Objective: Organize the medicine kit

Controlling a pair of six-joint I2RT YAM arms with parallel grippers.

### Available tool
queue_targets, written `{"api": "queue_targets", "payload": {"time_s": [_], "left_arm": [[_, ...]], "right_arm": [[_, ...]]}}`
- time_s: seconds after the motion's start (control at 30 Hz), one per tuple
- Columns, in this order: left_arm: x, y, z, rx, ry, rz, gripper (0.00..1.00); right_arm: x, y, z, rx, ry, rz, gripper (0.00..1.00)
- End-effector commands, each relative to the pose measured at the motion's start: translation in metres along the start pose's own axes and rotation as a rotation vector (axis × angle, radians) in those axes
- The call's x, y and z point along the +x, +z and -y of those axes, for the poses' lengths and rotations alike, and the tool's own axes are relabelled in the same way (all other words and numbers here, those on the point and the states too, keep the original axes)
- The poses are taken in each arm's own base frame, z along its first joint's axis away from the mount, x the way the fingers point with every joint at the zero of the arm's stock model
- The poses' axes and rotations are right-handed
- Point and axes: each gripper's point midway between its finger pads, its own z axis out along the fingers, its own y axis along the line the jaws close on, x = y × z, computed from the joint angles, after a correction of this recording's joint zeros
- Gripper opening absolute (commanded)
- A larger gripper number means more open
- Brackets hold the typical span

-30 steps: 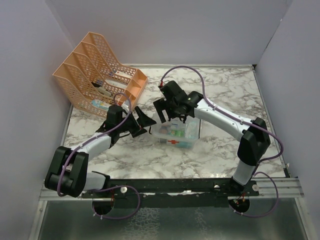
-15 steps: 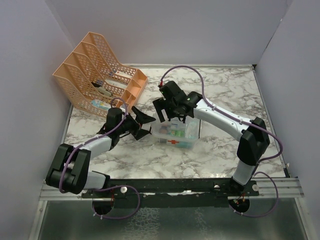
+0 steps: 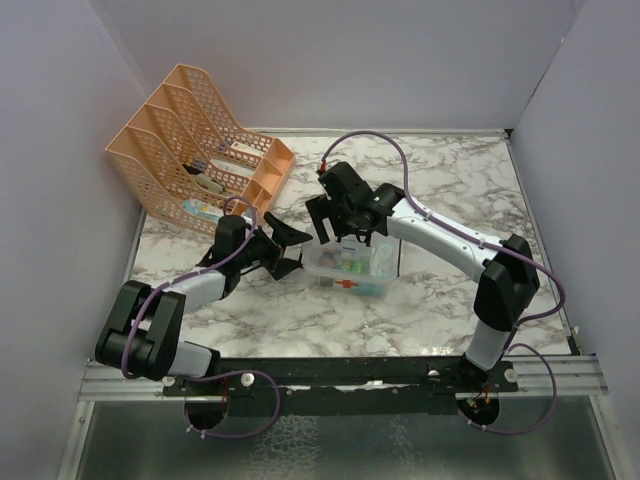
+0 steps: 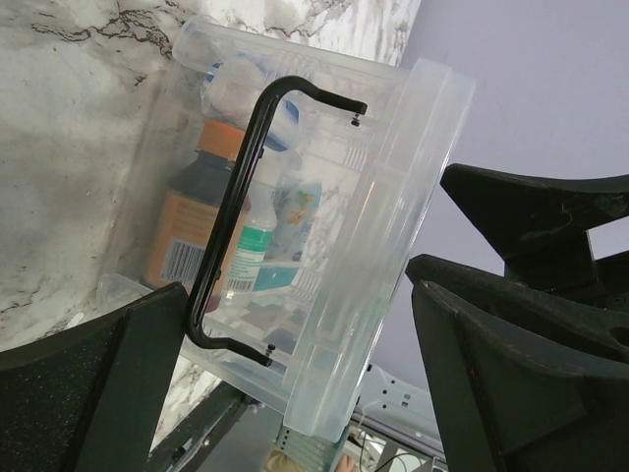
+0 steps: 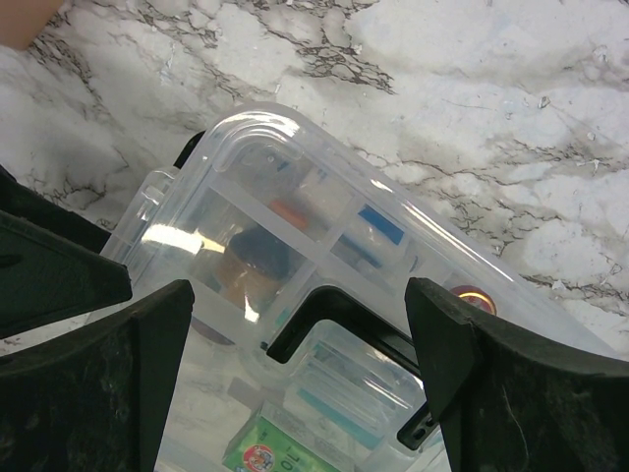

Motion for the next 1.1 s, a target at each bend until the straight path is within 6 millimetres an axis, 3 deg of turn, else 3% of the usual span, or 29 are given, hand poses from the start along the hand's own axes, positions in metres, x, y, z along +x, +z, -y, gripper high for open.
{"api": "queue_targets", "payload": {"time_s": [0.0,0.13,0.2,0.43,0.67,1.07], "left_arm": [[0.003,0.002,0.016,0.047,0.019,-0.009,0.99],[0.002,0.000,0.027,0.074,0.045,-0.004,0.97],[-0.001,-0.002,0.032,0.089,0.085,0.023,0.91],[-0.002,-0.009,0.024,0.063,0.135,0.067,0.80],[-0.002,-0.015,0.021,0.021,0.168,0.078,0.79],[0.014,-0.025,0.046,0.076,0.256,-0.002,0.78]], "right_arm": [[0.068,0.023,0.005,0.041,-0.022,-0.225,0.89],[0.067,0.024,0.006,0.049,-0.014,-0.220,0.88],[0.067,0.023,0.007,0.066,-0.007,-0.220,0.88],[0.071,0.027,0.005,0.075,0.001,-0.231,0.86],[0.071,0.027,0.004,0.076,0.006,-0.230,0.85],[0.072,0.027,0.002,0.069,0.010,-0.231,0.84]]}}
